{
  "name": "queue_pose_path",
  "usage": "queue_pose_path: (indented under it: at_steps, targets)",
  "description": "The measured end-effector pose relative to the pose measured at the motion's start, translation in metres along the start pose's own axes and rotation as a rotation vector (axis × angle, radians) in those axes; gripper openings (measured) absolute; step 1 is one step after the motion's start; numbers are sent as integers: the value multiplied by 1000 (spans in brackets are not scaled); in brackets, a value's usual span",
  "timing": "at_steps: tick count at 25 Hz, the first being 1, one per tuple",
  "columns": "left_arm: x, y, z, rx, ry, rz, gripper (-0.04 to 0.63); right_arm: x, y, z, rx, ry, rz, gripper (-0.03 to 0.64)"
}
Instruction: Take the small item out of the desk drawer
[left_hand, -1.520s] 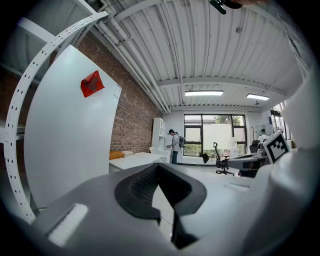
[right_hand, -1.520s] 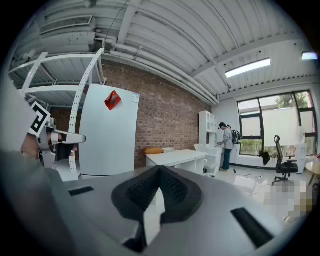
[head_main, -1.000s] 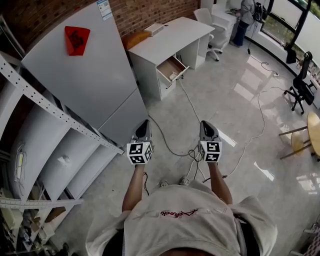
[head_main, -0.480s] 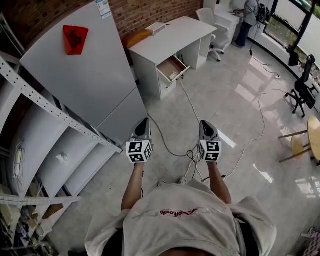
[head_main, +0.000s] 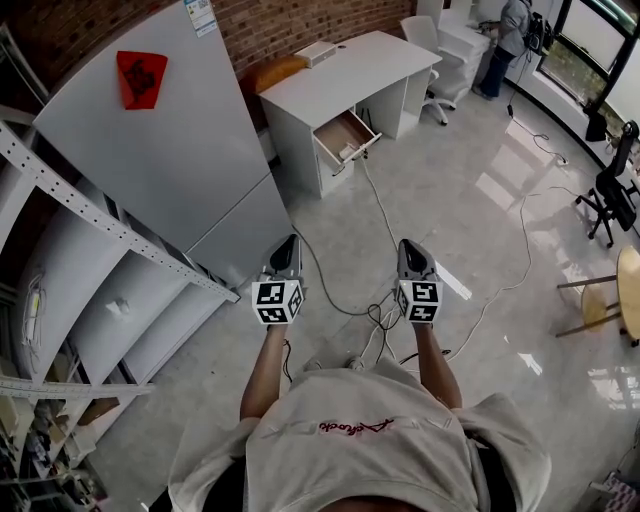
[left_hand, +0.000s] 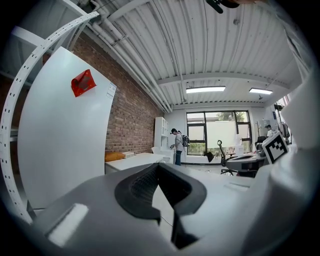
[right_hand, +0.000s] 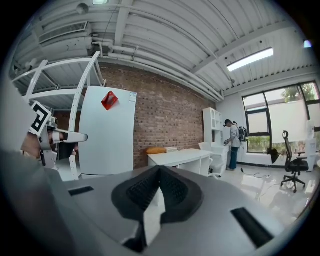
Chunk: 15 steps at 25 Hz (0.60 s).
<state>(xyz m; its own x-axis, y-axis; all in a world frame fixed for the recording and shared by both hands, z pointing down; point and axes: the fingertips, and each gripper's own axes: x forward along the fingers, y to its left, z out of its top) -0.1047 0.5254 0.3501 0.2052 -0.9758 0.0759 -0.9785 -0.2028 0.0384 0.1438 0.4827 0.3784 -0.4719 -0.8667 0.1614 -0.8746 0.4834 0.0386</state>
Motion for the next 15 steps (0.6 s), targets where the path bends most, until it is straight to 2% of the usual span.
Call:
queue_pose_path:
  at_steps: [8,15]
  targets:
    - [14,-11,-7,-3,2,18,9,8,-15,-7,-2,2,25,11]
    - [27,1,-12,-11,11,35,9,32,-19,-6,-10,8,39,11]
